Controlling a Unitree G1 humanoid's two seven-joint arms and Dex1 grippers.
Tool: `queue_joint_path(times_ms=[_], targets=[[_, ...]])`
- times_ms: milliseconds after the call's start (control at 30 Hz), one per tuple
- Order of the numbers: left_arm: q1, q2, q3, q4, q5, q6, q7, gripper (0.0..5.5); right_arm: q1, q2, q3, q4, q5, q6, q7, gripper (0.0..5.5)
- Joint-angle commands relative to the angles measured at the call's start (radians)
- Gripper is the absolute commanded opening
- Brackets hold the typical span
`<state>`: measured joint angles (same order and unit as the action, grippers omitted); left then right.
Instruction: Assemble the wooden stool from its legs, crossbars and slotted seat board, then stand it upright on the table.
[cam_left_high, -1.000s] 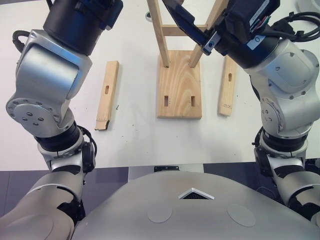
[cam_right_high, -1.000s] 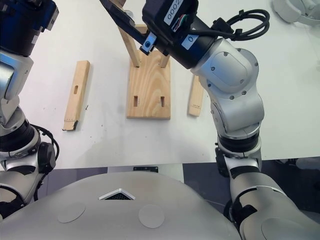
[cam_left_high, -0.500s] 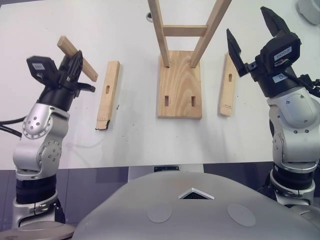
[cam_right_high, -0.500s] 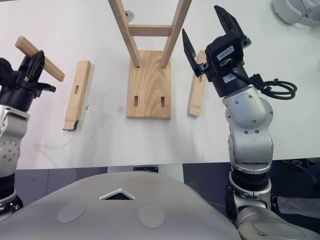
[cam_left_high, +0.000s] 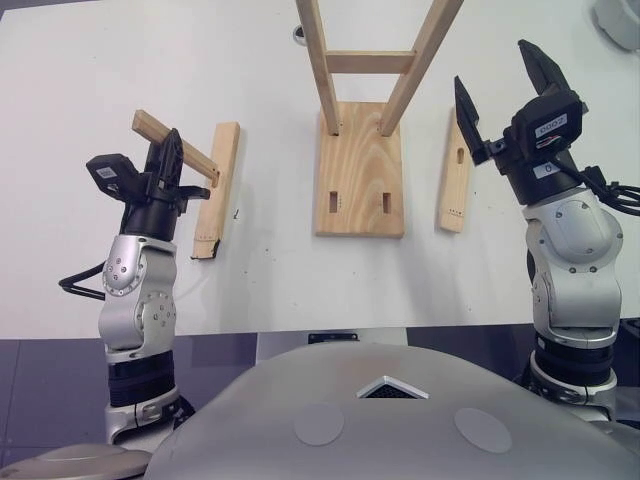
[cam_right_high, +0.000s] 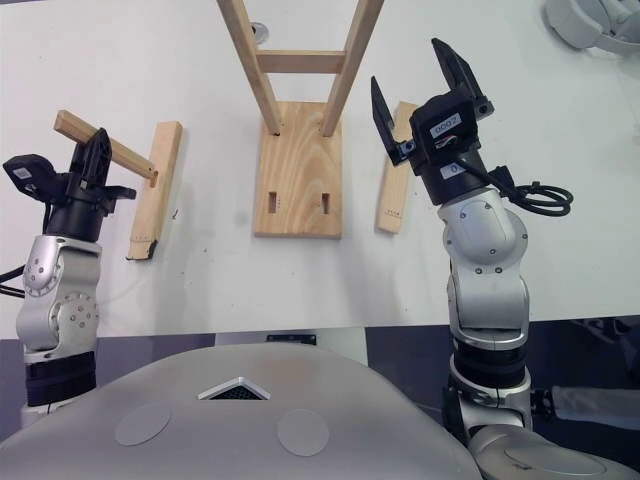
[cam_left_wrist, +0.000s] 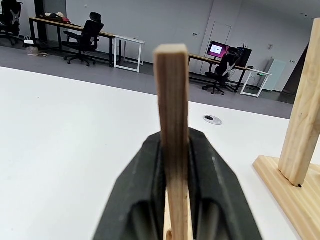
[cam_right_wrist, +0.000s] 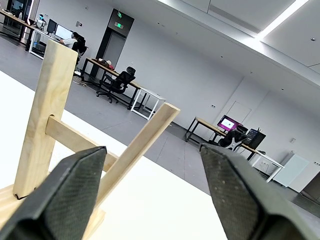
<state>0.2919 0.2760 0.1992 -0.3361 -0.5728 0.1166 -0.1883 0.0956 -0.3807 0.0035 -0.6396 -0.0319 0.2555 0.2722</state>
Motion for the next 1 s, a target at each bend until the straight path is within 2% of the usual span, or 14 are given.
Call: queue_joint_path(times_ms=[33, 400, 733, 1000], targets=[[0.000, -0.015, -0.002, 0.010, 0.044, -0.017, -0.020, 0.40, -0.001, 0.007, -0.008, 0.007, 0.004, -0.003, 0.003, 3.45], [0.018, -0.047, 0.018, 0.060, 0.125, -0.050, -0.044, 0.40, 0.002, 0.010, -0.015, 0.002, 0.011, 0.000, 0.003, 3.45], [0.016, -0.077, -0.036, 0.064, 0.178, -0.072, -0.056, 0.40, 0.003, 0.012, -0.016, -0.003, 0.006, 0.004, 0.005, 3.45], [-0.003, -0.084, -0.026, 0.026, 0.170, -0.063, -0.028, 0.40, -0.001, 0.014, -0.003, 0.000, 0.004, 0.003, 0.009, 3.45]])
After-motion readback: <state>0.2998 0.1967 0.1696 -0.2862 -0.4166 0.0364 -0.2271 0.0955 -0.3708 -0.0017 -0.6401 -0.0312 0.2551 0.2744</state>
